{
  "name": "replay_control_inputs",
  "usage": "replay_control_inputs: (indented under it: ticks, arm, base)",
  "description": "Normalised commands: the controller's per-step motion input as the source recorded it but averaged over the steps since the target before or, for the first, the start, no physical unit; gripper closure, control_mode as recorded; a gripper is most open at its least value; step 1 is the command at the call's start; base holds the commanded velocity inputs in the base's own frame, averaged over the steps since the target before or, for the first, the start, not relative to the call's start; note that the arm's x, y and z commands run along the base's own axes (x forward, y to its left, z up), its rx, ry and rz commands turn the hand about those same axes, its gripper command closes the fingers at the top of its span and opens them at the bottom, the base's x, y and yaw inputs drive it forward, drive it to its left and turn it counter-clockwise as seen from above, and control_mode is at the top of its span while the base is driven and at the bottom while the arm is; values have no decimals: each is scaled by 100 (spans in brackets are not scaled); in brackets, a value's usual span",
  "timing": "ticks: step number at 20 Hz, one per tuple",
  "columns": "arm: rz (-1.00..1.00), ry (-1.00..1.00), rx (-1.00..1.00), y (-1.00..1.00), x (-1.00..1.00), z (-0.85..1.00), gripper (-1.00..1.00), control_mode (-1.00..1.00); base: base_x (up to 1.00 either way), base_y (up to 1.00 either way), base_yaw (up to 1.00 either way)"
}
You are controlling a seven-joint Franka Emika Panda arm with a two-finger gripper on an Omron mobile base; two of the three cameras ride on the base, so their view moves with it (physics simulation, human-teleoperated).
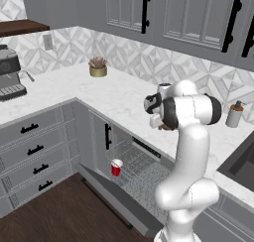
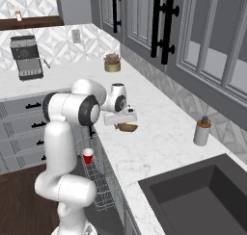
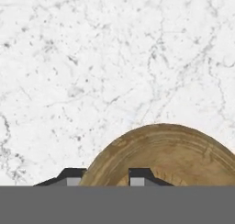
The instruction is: Pick up the cup and bowl from the counter, place them in the dishwasher, and close the dishwasher door.
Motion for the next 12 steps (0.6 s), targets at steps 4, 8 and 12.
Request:
replay_control_inputs:
  ticks: [4, 8, 12]
  arm:
    - [-1, -9, 0, 64, -83, 32, 100, -100]
    - [-1, -17, -3, 93, -99, 33, 100, -100]
    - [-6, -10, -5, 100, -100, 3, 100, -100]
  base:
    - [0, 0, 0]
    - [0, 0, 0]
    - [0, 0, 0]
